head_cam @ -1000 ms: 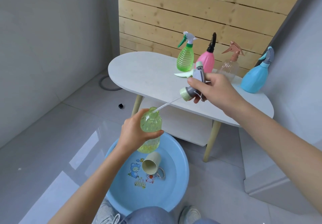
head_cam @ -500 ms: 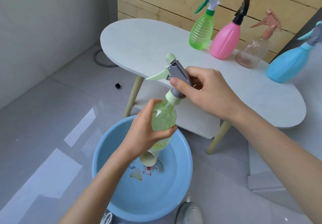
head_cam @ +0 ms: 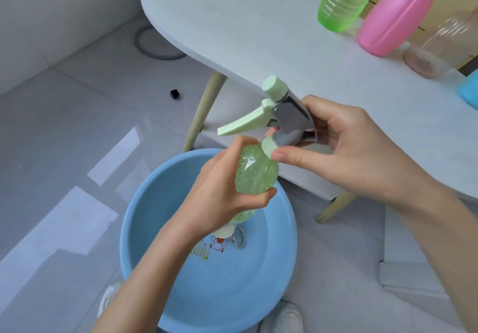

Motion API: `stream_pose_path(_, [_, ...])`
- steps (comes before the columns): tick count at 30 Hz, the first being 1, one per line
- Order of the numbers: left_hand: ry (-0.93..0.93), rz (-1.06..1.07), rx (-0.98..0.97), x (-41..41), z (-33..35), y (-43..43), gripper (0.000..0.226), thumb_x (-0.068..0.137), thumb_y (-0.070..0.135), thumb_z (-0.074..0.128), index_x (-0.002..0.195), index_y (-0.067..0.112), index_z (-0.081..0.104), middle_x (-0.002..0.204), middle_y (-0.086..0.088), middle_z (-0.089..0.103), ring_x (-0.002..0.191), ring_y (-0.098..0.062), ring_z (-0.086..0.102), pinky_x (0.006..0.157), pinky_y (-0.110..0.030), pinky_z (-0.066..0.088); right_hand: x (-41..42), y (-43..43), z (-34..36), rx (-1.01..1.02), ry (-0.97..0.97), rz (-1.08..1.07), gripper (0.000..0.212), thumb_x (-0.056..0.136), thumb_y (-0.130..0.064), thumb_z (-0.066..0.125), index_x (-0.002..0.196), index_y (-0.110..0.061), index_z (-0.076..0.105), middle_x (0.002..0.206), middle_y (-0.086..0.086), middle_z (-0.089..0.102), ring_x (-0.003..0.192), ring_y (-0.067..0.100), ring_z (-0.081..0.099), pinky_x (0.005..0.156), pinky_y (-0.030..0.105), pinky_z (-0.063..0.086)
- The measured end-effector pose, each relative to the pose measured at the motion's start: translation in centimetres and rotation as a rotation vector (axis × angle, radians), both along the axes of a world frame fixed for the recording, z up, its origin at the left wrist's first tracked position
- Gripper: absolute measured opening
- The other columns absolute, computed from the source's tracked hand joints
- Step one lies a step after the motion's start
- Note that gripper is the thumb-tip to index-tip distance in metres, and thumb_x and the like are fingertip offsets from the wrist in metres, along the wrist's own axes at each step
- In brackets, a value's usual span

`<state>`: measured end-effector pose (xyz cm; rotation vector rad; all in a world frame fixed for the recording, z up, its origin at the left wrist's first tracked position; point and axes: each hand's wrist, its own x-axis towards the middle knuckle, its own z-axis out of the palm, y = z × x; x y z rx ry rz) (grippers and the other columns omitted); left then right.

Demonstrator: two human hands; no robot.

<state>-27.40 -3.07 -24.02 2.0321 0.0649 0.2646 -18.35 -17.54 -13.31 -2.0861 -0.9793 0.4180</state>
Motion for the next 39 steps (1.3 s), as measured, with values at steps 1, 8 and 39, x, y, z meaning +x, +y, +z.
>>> stream_pose_path(1, [0.012,-0.001,0.010,0.1,-0.5,0.1,0.054,0.068,0.039,0.074,0.107,0.037,0.037,0.080,0.028,0.047,0.073,-0.001,0.044,0.060,-0.016,0.029,0.2,-0.1,-0.6,-0.012,0.019,0.008,0.046,0.071,-0.035,0.075,0.097,0.000,0.059,0.091,-0.002,0.072,0.093,0.017,0.068,0.088,0.044,0.053])
stream_pose_path(8, [0.068,-0.015,0.008,0.6,-3.1,0.3,0.056,0.065,0.044,0.067,0.112,0.043,0.038,0.107,0.018,0.054,0.098,-0.011,0.052,0.082,-0.037,0.047,1.1,0.3,-4.0,-0.054,0.086,0.072,0.025,0.075,-0.012,0.080,0.093,-0.013,0.062,0.084,-0.014,0.067,0.088,0.008,0.068,0.088,0.023,0.051])
stream_pose_path(39, [0.054,-0.063,0.093,-1.6,-0.4,-0.3,0.058,0.067,0.046,0.073,0.110,0.031,0.038,0.079,0.021,0.044,0.073,-0.001,0.044,0.066,-0.025,0.031,-3.6,0.2,0.0,-0.214,-0.099,-0.204,0.050,0.065,-0.049,0.079,0.076,-0.011,0.049,0.066,-0.006,0.057,0.062,0.013,0.049,0.057,0.024,0.040])
